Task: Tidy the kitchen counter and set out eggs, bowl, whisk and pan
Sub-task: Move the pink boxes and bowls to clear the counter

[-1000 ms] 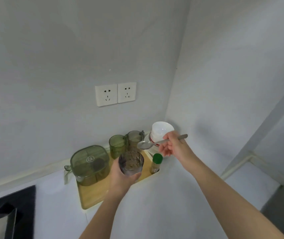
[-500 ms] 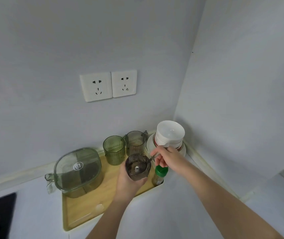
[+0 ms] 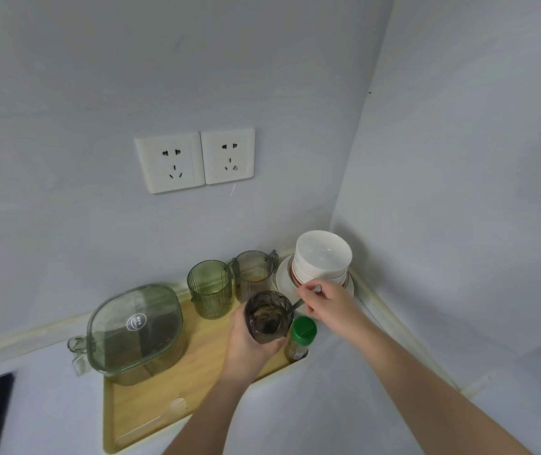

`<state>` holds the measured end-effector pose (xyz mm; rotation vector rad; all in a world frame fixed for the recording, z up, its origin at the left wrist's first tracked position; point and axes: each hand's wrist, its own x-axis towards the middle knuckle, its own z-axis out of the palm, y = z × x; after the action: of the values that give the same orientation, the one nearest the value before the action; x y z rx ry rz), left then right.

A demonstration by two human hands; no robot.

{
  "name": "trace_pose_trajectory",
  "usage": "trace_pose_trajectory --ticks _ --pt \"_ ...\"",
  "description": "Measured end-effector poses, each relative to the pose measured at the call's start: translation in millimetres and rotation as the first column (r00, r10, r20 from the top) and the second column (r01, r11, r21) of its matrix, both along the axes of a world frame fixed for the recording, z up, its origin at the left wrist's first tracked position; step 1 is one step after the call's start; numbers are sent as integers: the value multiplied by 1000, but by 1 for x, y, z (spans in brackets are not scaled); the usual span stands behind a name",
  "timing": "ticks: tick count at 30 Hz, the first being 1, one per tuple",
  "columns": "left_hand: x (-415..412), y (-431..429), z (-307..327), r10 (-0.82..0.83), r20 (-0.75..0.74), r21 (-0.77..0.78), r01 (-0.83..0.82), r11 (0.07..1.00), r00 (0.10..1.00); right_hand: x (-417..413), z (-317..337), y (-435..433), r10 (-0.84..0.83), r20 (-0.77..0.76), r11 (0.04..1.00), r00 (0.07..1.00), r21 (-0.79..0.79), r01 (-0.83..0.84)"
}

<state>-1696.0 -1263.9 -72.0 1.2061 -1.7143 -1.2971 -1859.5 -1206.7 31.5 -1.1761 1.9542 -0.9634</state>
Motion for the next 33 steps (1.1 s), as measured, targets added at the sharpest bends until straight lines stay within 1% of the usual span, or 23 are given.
trace_pose_trajectory --ticks 4,7,10,19,24,30,33 --pt "-8 0 0 -17 6 7 17 1000 1000 -1 -4 5 -37 36 999 999 -35 38" --pt "-8 1 1 -47 42 15 46 999 998 -4 -9 7 -91 6 996 996 0 91" --pt "-5 2 2 -55 81 8 55 998 995 -5 -14 9 -92 -38 996 995 18 92" --pt "-9 0 6 -89 172 65 79 995 981 5 -25 12 -120 -29 990 992 71 122" --pt "-12 -3 9 -92 280 32 87 996 956 6 -24 12 -146 -44 985 988 87 149" --pt "-10 -4 13 -95 366 13 97 995 926 10 -23 13 -166 -39 982 985 85 169" --pt "-7 -2 16 -107 386 5 114 994 916 12 -21 16 -182 9 980 983 85 181"
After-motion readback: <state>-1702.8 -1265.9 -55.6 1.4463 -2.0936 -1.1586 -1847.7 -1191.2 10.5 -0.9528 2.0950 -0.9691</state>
